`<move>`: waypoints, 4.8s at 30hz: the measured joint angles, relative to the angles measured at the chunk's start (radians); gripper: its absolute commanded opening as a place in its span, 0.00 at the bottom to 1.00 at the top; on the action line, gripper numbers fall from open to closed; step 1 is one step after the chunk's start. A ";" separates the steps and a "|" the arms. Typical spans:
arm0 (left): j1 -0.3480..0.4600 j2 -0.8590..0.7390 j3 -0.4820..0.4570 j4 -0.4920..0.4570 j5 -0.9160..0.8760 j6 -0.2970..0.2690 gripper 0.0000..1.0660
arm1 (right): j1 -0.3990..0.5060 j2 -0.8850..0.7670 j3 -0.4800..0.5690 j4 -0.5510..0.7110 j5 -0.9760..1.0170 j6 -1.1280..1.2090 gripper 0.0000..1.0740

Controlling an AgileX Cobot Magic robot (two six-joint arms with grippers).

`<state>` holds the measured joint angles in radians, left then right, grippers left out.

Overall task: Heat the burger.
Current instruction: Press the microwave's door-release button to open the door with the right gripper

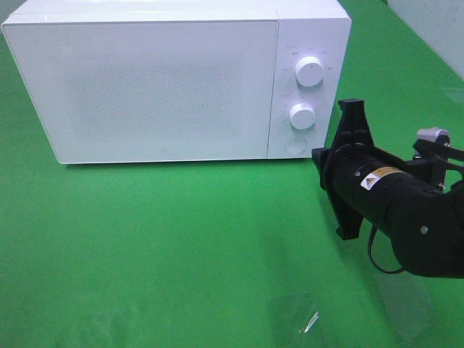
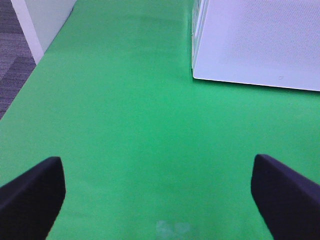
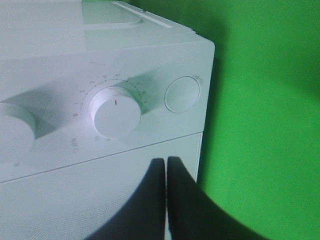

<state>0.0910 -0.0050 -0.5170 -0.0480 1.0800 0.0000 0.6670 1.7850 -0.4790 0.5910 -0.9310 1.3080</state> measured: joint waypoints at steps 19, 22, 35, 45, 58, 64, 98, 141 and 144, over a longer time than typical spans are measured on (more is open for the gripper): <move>0.000 0.000 0.000 0.000 0.000 0.000 0.89 | -0.046 0.121 -0.093 -0.020 0.006 0.032 0.00; 0.000 0.000 0.000 0.000 0.000 0.000 0.89 | -0.047 0.148 -0.113 -0.019 0.006 0.032 0.00; 0.000 0.000 0.000 0.000 0.000 0.000 0.89 | -0.058 0.206 -0.202 -0.039 0.024 0.033 0.00; 0.000 0.000 0.000 0.000 0.000 0.000 0.89 | -0.075 0.258 -0.249 -0.033 0.029 0.033 0.00; 0.000 0.000 0.000 0.000 0.000 0.000 0.89 | -0.093 0.307 -0.309 -0.010 0.027 0.017 0.00; 0.000 0.000 0.000 0.000 0.000 0.000 0.89 | -0.115 0.310 -0.336 -0.005 0.032 0.004 0.00; 0.000 0.000 0.000 0.000 0.000 0.000 0.89 | -0.111 0.358 -0.382 0.021 0.027 0.007 0.00; 0.000 0.000 0.000 0.000 0.000 0.000 0.89 | -0.073 0.430 -0.474 0.169 0.006 -0.006 0.00; 0.000 0.000 0.000 0.000 0.000 0.000 0.89 | -0.072 0.428 -0.474 0.173 0.006 -0.008 0.00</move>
<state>0.0910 -0.0050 -0.5170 -0.0480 1.0800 0.0000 0.5950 2.2130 -0.9530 0.7640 -0.9250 1.3000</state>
